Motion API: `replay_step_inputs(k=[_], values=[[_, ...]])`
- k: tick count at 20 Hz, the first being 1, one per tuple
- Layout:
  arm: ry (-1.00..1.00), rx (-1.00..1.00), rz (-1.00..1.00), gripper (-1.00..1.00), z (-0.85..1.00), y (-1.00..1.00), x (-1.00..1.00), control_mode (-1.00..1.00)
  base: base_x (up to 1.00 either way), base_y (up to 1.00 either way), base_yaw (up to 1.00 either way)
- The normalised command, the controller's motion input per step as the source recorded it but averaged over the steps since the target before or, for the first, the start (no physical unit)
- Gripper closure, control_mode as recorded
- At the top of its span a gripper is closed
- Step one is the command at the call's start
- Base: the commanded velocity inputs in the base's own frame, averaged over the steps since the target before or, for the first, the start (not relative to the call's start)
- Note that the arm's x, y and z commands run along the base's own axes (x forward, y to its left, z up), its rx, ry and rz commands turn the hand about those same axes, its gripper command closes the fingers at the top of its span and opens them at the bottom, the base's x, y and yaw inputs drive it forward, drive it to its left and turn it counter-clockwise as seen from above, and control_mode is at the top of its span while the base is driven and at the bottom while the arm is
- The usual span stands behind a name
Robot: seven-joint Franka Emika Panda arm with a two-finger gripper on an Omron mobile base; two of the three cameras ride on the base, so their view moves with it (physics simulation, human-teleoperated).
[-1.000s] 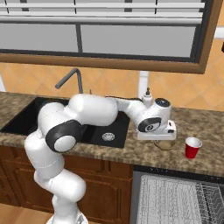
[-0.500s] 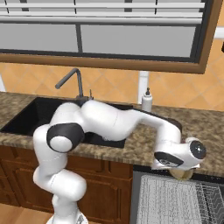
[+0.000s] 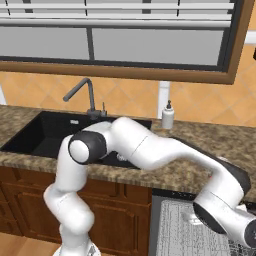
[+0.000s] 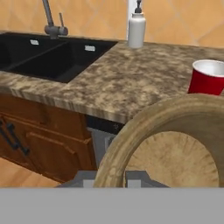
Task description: Pick up the cup and bowl from the counter, place them in the dishwasher, and close the dishwasher door.
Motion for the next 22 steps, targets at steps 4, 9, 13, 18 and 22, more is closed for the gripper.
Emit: replay_step_inputs(k=[4, 9, 13, 18, 22], values=[[-0.02, 0.16, 0.04, 1.0, 0.03, -0.85, -1.0, -1.0, 0.0, 0.0, 0.0], [0.01, 0.05, 0.01, 1.0, 0.21, -0.13, -0.87, -1.0, 0.0, 0.0, 0.0], [0.39, -0.12, -0.01, 1.0, -0.31, 0.06, 0.0, -1.0, 0.0, 0.0, 0.0], [0.32, -0.06, 0.0, 1.0, -0.8, 0.01, -0.01, -1.0, 0.0, 0.0, 0.0], [0.09, 0.0, 0.0, 1.0, -0.77, 0.15, 0.08, -1.0, 0.0, 0.0, 0.0]])
